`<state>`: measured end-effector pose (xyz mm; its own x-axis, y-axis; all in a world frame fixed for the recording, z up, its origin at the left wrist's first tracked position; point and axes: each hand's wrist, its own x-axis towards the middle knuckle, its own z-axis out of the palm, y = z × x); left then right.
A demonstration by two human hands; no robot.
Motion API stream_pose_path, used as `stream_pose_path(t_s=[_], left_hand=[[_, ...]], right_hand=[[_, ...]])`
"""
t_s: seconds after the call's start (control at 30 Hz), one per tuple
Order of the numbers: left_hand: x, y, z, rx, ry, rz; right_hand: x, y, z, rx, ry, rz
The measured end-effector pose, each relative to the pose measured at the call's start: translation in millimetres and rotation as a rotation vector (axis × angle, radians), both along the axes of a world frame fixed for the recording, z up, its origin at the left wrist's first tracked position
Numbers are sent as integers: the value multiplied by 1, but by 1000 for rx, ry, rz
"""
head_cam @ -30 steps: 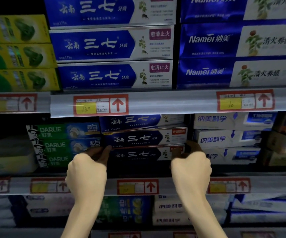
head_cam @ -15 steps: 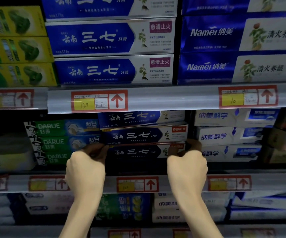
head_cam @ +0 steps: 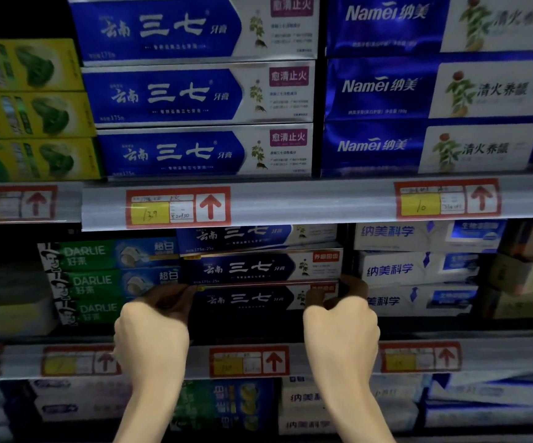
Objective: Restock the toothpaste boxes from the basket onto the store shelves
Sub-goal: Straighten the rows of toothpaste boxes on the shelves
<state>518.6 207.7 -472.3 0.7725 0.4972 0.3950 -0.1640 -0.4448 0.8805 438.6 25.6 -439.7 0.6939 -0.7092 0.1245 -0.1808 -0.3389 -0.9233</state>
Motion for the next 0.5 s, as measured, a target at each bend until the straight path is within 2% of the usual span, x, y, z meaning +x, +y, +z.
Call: stream_pose_path(t_s=[0.2, 0.37, 0.5], left_hand=[[-10, -4, 11, 97, 10, 38], [-15, -10, 21, 99, -77, 35], [-13, -13, 21, 76, -81, 48]], right_hand=[[-8, 8, 8, -42, -43, -2], [-2, 12, 24, -115, -91, 29], [4, 6, 32, -94, -131, 41]])
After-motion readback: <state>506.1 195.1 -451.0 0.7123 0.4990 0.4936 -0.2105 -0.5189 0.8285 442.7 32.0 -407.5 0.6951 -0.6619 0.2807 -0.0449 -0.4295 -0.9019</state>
